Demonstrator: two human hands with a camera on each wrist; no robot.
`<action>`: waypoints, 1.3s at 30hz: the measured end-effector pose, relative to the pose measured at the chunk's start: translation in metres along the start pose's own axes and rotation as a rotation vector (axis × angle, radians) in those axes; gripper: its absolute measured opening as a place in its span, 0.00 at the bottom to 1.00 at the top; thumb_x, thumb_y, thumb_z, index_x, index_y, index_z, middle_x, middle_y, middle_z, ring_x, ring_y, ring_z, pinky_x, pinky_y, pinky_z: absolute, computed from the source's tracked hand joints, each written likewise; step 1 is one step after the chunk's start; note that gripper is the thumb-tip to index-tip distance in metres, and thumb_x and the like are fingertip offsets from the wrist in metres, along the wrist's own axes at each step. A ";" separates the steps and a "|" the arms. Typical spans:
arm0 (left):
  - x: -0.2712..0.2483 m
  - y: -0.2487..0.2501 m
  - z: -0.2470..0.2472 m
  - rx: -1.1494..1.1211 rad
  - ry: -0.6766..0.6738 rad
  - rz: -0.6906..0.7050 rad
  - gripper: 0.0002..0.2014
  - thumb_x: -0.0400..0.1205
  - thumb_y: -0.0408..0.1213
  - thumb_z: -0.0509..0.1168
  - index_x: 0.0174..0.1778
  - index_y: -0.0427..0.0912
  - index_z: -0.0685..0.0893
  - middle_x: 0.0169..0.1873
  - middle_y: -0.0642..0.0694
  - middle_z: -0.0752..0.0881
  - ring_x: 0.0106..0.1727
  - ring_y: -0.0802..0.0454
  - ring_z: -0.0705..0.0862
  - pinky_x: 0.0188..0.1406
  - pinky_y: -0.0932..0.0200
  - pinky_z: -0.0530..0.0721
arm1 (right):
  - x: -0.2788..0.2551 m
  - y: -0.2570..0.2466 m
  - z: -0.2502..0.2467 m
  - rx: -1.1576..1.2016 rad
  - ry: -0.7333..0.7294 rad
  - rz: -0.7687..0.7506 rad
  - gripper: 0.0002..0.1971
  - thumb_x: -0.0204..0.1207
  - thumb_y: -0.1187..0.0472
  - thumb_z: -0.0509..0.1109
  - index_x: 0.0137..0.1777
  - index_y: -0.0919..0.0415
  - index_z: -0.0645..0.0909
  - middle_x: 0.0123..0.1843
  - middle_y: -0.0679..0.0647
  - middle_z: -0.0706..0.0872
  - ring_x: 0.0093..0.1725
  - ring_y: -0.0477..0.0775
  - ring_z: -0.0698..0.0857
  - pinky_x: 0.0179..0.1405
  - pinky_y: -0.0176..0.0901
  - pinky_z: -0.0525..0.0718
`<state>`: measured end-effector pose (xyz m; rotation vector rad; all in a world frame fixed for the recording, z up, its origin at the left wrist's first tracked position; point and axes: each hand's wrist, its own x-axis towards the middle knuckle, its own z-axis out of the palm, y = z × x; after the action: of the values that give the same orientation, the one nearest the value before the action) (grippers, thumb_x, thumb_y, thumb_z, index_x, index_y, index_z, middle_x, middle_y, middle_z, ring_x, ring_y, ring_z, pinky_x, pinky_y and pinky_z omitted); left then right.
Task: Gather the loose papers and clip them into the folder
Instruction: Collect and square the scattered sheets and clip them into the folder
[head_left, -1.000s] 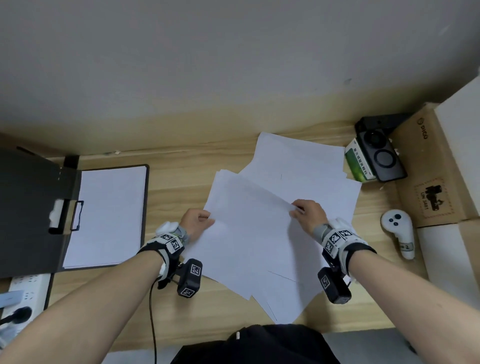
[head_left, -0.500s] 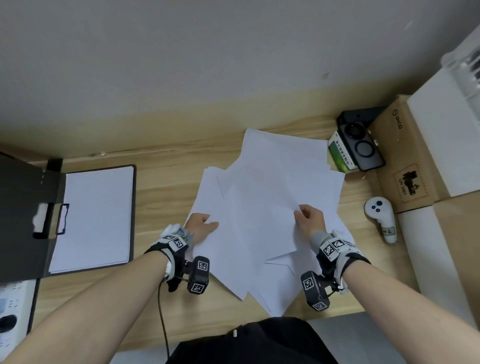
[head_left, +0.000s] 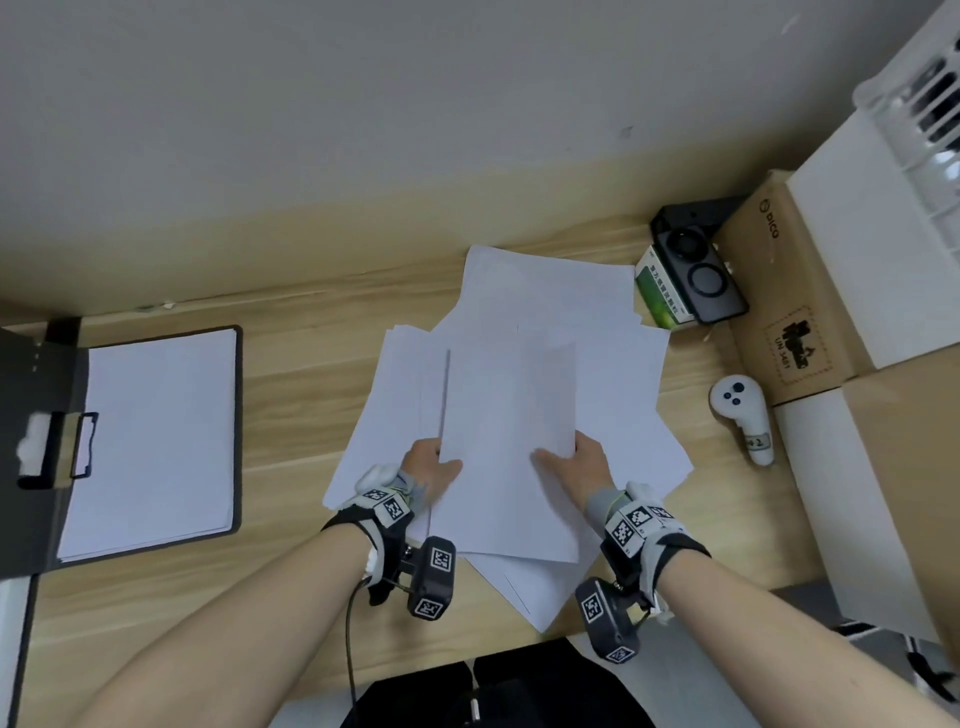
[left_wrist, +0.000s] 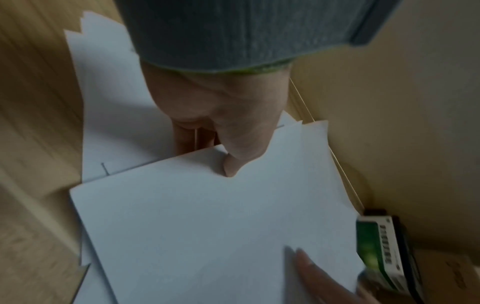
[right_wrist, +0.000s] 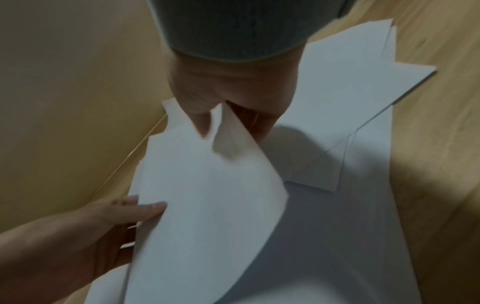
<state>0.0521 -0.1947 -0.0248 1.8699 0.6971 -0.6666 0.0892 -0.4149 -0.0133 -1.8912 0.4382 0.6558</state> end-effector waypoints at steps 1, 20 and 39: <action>-0.001 0.004 0.006 -0.001 -0.024 0.009 0.08 0.73 0.41 0.65 0.40 0.41 0.86 0.41 0.38 0.91 0.46 0.40 0.90 0.38 0.57 0.80 | 0.000 0.000 -0.003 -0.069 0.029 -0.008 0.11 0.75 0.62 0.73 0.56 0.59 0.86 0.48 0.50 0.88 0.48 0.56 0.87 0.53 0.48 0.85; 0.013 0.066 0.048 0.018 0.083 -0.110 0.21 0.78 0.29 0.65 0.67 0.34 0.75 0.48 0.44 0.84 0.47 0.46 0.82 0.45 0.59 0.76 | 0.055 0.001 -0.099 -0.679 0.212 0.064 0.37 0.69 0.51 0.81 0.73 0.67 0.73 0.70 0.63 0.80 0.71 0.66 0.77 0.62 0.55 0.79; -0.032 0.052 -0.050 -0.525 0.224 0.080 0.32 0.73 0.22 0.71 0.71 0.45 0.67 0.57 0.45 0.86 0.53 0.47 0.87 0.44 0.54 0.88 | 0.013 -0.062 -0.025 0.038 -0.015 -0.294 0.12 0.72 0.73 0.75 0.53 0.60 0.84 0.49 0.57 0.90 0.47 0.54 0.86 0.50 0.44 0.85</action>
<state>0.0744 -0.1719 0.0476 1.4817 0.8425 -0.1922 0.1410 -0.4132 0.0308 -1.8659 0.1563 0.4625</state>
